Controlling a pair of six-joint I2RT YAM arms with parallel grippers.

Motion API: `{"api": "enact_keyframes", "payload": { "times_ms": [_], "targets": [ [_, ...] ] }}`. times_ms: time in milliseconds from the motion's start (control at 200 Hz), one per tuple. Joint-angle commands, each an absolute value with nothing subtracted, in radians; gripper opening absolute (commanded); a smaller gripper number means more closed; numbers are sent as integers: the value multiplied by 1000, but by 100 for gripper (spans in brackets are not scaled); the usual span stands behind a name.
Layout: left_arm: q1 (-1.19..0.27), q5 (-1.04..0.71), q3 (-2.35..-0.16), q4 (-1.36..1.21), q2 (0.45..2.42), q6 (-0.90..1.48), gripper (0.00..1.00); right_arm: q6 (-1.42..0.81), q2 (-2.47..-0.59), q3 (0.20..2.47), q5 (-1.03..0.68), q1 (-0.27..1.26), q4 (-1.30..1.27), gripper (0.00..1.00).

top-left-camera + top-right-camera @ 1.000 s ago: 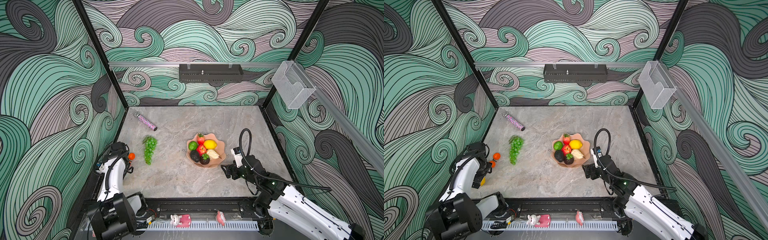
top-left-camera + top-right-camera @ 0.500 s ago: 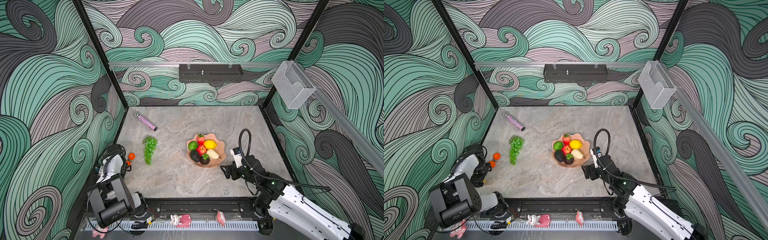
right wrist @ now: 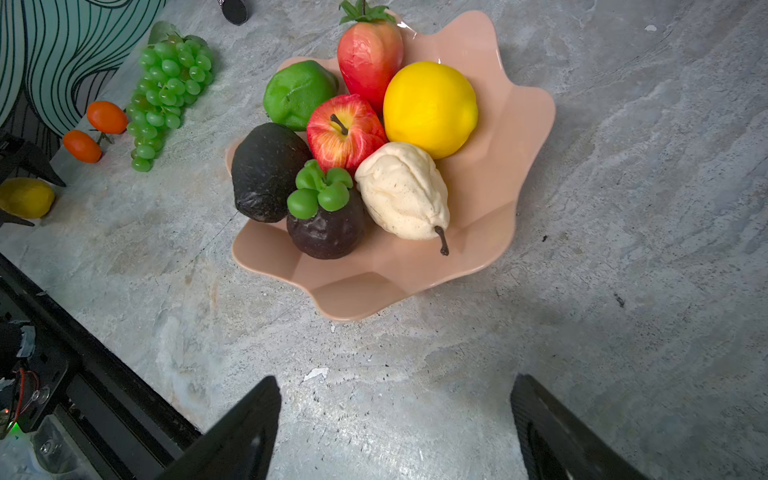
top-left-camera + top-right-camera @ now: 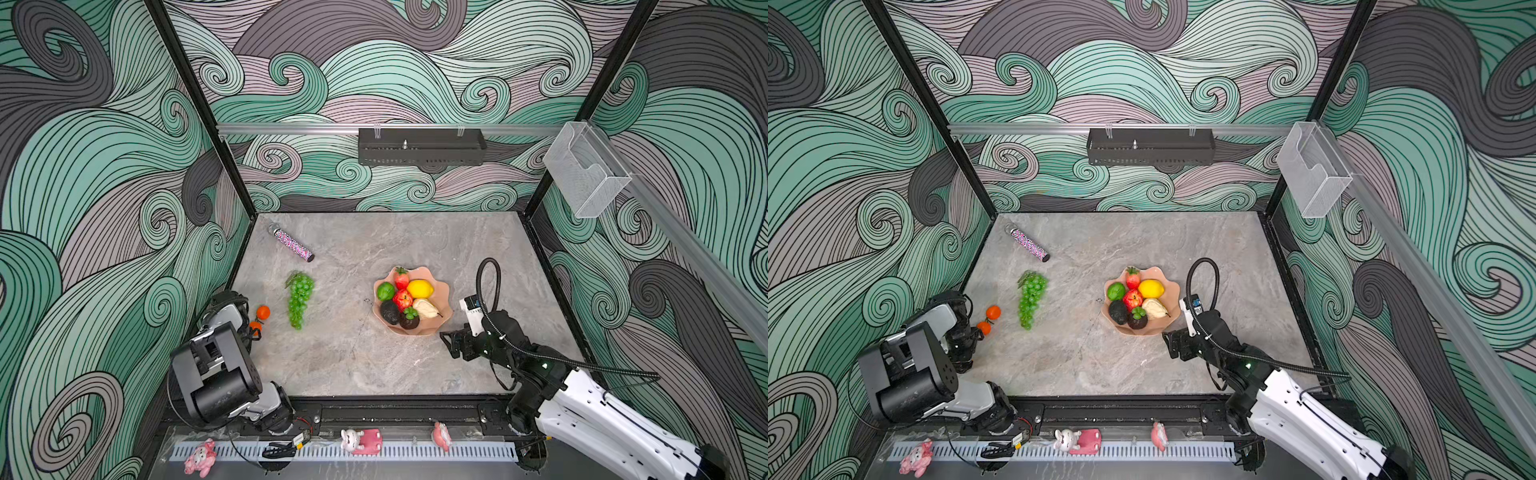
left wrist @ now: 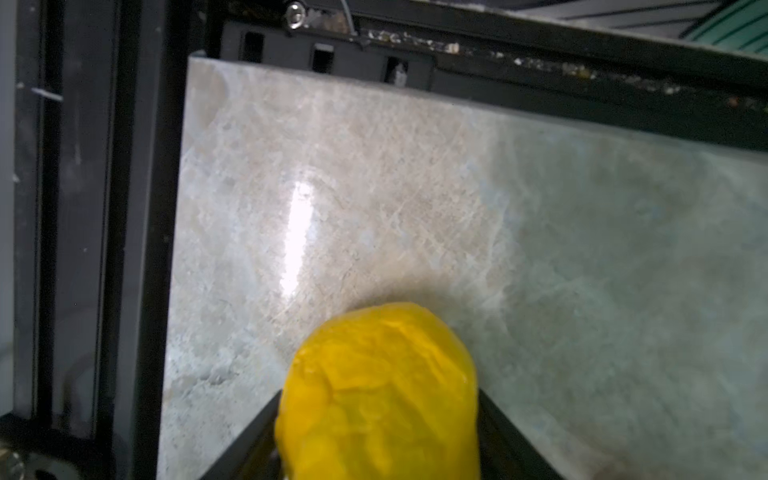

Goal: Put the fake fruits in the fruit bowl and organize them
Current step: 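Lower the left gripper onto the yellow pear and grasp it, then lift the yellow pear and carry it toward the bowl with the left gripper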

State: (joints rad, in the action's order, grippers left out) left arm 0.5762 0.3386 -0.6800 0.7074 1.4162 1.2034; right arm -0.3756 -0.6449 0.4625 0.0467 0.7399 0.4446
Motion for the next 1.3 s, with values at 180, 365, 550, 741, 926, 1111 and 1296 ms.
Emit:
{"api": "enact_keyframes", "payload": {
  "times_ms": [180, 365, 550, 741, 926, 1111, 1296],
  "targets": [
    [594, 328, -685, 701, 1407, 1210, 62, -381, -647, 445, 50, 735, 440, 88],
    [591, 310, -673, 691, 1387, 1199, 57, -377, -655, 448, 55, 736, 437, 88],
    [559, 330, -682, 709, 1335, 1178, 56, -375, -664, 448, 55, 735, 434, 88],
    [508, 336, -696, 725, 1277, 1145, 53, -375, -669, 449, 60, 735, 437, 88],
    [348, 318, -747, 763, 1168, 1031, 50, -381, -670, 458, 68, 735, 439, 88],
    [104, 243, -789, 755, 1021, 863, 45, -395, -664, 470, 78, 735, 443, 88],
    [-83, 92, -852, 736, 978, 654, 45, -404, -669, 488, 77, 735, 453, 88]
  ]
}}
